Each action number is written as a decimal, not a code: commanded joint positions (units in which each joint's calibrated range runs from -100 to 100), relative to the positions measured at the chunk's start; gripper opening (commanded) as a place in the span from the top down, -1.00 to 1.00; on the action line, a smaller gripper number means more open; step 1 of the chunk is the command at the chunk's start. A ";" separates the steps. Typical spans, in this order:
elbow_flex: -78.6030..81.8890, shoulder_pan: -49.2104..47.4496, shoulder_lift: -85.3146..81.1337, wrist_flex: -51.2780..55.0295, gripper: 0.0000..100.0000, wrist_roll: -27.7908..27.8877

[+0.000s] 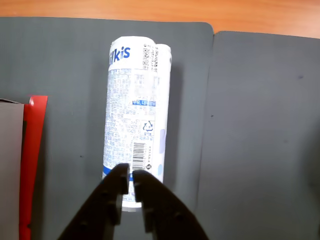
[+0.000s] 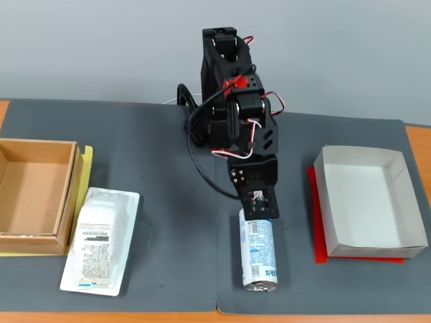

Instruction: Pick the can and put it in the brown box

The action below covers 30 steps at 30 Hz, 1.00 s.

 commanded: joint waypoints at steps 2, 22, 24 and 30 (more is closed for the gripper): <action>-5.57 -1.49 3.04 -0.89 0.97 0.13; -6.21 -3.84 10.16 -0.97 0.25 0.08; -7.11 -4.41 11.51 -0.97 0.21 0.08; -11.46 -4.66 16.34 -2.10 0.21 0.03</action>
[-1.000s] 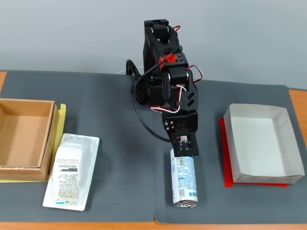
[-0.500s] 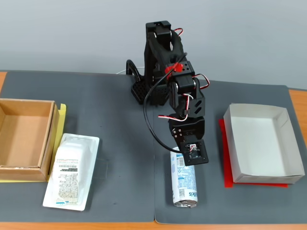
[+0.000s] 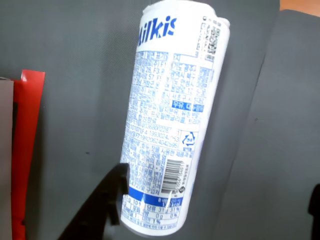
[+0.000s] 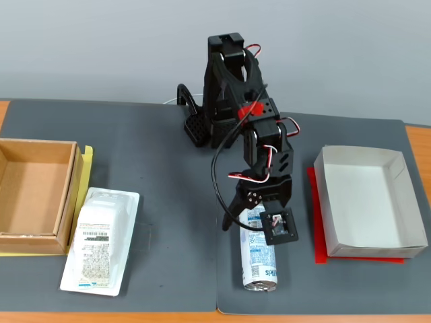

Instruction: Pick the can and put it in the brown box

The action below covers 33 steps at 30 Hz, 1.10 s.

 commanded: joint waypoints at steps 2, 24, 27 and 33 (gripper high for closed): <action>-5.65 -0.15 2.57 -2.19 0.21 -0.22; -6.92 -2.26 12.05 -5.83 0.21 -0.22; -6.92 -2.18 13.07 -6.09 0.21 -0.22; -6.74 -2.18 14.93 -7.31 0.21 -0.22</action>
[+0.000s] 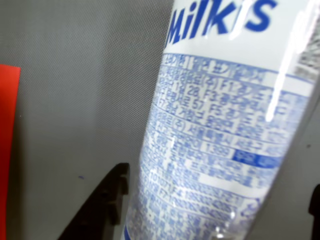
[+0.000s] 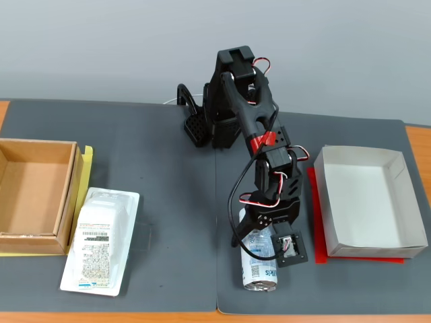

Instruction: Pick the can and put it in the brown box

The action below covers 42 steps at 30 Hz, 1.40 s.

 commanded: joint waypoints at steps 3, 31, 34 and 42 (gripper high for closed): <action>-2.30 0.98 0.90 -4.37 0.21 -0.22; -2.66 1.63 7.09 -8.01 0.22 -0.06; -2.66 1.63 7.09 -8.01 0.22 0.15; -2.21 1.63 7.51 -8.01 0.38 0.20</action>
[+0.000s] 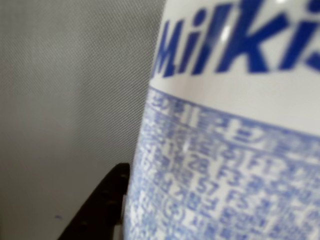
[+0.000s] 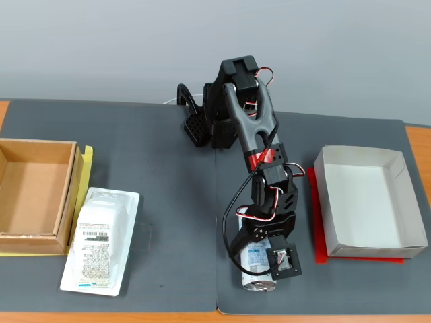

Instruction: Pick the can and put it in the brown box

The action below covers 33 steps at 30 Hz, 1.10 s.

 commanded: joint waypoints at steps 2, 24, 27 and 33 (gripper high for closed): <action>-2.75 0.45 0.58 -0.40 0.53 0.20; -12.16 2.65 -7.04 13.74 0.80 3.53; -13.34 4.84 -11.03 18.07 0.81 8.22; -17.50 13.37 -19.75 24.06 0.81 18.75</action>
